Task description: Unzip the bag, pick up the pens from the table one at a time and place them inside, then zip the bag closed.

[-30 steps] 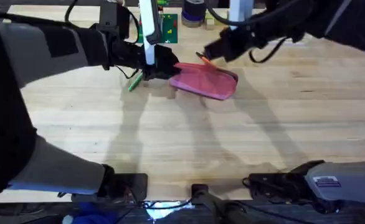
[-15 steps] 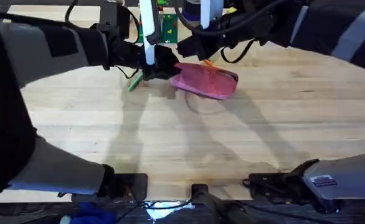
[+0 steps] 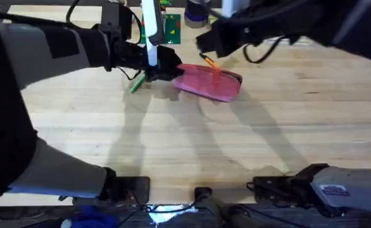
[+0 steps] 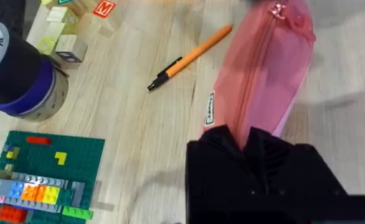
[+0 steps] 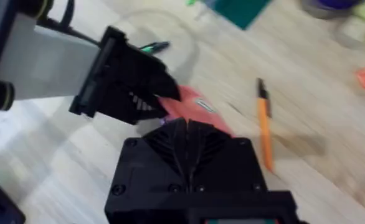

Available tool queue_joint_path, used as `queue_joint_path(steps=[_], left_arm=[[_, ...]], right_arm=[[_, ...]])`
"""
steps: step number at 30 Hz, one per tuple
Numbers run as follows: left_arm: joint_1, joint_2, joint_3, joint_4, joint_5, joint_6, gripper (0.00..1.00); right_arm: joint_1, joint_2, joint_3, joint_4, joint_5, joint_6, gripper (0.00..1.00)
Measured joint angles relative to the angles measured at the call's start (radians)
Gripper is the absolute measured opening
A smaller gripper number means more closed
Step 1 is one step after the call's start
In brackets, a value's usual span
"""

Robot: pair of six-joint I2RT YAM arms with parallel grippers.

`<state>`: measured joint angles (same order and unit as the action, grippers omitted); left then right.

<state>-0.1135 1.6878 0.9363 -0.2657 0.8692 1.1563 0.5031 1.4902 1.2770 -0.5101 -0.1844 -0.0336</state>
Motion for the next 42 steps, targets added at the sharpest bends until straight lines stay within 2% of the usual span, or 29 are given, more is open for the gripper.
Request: queue_joint_path(steps=[11,20,21,22,27,29,33,42], left_arm=[[0.0,0.0,0.0,0.0,0.0,0.0,0.042],[0.0,0.0,0.0,0.0,0.0,0.0,0.042],[0.0,0.0,0.0,0.0,0.0,0.0,0.042],[0.0,0.0,0.0,0.0,0.0,0.0,0.042],[0.0,0.0,0.0,0.0,0.0,0.0,0.042],[0.0,0.0,0.0,0.0,0.0,0.0,0.042],[0.0,0.0,0.0,0.0,0.0,0.0,0.042],[0.0,0.0,0.0,0.0,0.0,0.0,0.042]], right_arm=[[0.073,-0.252,0.0,-0.117,0.283,0.087,0.031],[0.084,-0.29,0.0,-0.166,0.354,0.124,0.032],[0.084,-0.291,0.0,-0.17,0.355,0.135,0.077],[0.084,-0.291,0.0,-0.177,0.357,0.138,0.201],[0.086,-0.291,0.0,-0.22,0.356,0.156,0.932],[0.092,-0.29,0.0,-0.245,0.356,0.172,0.99],[0.097,-0.29,0.0,-0.303,0.356,0.261,0.995],[0.097,-0.291,0.0,-0.452,0.356,0.609,0.997]])
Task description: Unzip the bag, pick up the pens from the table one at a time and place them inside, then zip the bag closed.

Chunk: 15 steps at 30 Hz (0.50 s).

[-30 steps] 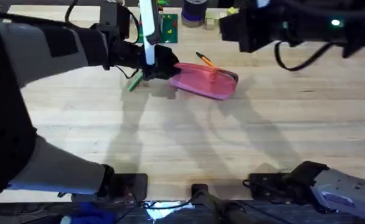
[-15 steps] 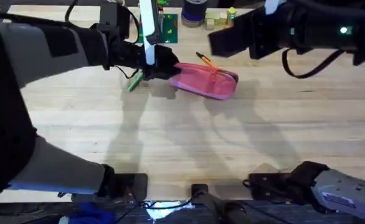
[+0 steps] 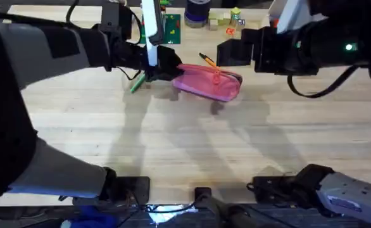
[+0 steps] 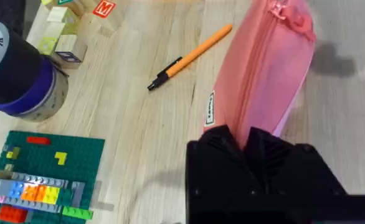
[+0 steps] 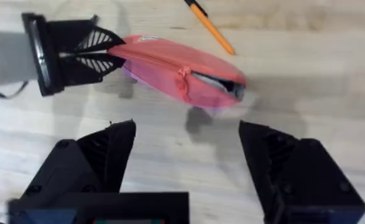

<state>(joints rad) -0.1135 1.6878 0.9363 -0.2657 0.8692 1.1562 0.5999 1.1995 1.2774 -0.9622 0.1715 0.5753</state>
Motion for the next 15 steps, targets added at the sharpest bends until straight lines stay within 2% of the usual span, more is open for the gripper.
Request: queue_joint_path(steps=[5,15], left_arm=[[0.0,0.0,0.0,0.0,0.0,0.0,0.042],[0.0,0.0,0.0,0.0,0.0,0.0,0.042]], right_arm=[[0.007,0.0,0.0,0.001,0.0,0.123,0.996],[0.015,0.0,0.0,0.004,-0.003,0.181,0.996]])
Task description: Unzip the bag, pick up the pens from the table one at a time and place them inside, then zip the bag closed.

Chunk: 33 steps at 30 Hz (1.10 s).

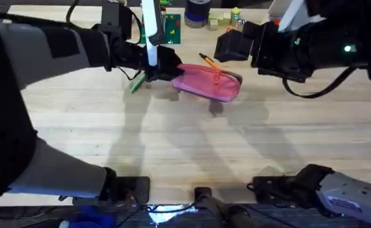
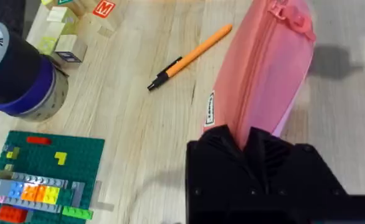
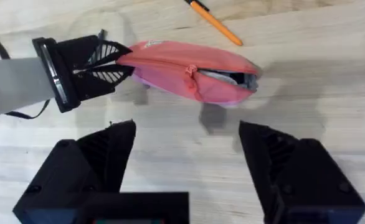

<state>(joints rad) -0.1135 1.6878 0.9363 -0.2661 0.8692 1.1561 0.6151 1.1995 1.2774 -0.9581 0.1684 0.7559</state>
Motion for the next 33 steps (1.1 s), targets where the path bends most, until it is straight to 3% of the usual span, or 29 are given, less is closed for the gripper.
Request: queue_joint_path(steps=[9,33], left_arm=[[0.0,0.0,0.0,0.0,0.0,0.0,0.042],[0.0,0.0,0.0,0.0,0.0,0.0,0.042]], right_arm=[[0.0,0.01,0.0,0.001,-0.011,0.004,0.996],[0.0,0.231,0.0,0.061,-0.061,0.004,0.996]])
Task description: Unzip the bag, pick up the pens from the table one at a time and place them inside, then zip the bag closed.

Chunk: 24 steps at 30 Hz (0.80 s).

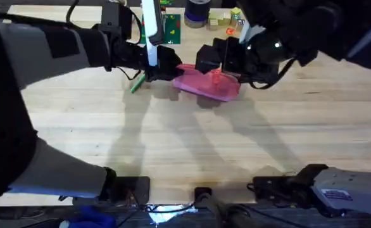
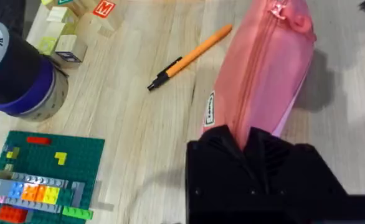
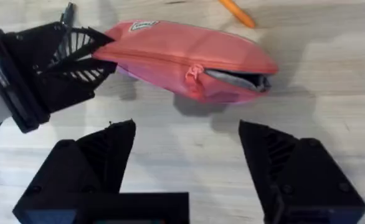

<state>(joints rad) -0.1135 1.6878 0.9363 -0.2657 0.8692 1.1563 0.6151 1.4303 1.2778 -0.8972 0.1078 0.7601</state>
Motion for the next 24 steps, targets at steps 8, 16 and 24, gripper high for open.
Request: queue_joint_path(steps=[8,16,24], left_arm=[[0.0,0.0,0.0,0.0,0.0,0.0,0.042],[0.0,0.0,0.0,0.0,0.0,0.0,0.042],[0.0,0.0,0.0,0.0,0.0,0.0,0.042]], right_arm=[[0.0,0.056,0.0,0.013,0.0,0.0,0.995],[0.0,0.11,0.0,0.061,0.0,0.0,0.995],[0.0,0.142,0.0,0.094,0.001,0.0,0.996]])
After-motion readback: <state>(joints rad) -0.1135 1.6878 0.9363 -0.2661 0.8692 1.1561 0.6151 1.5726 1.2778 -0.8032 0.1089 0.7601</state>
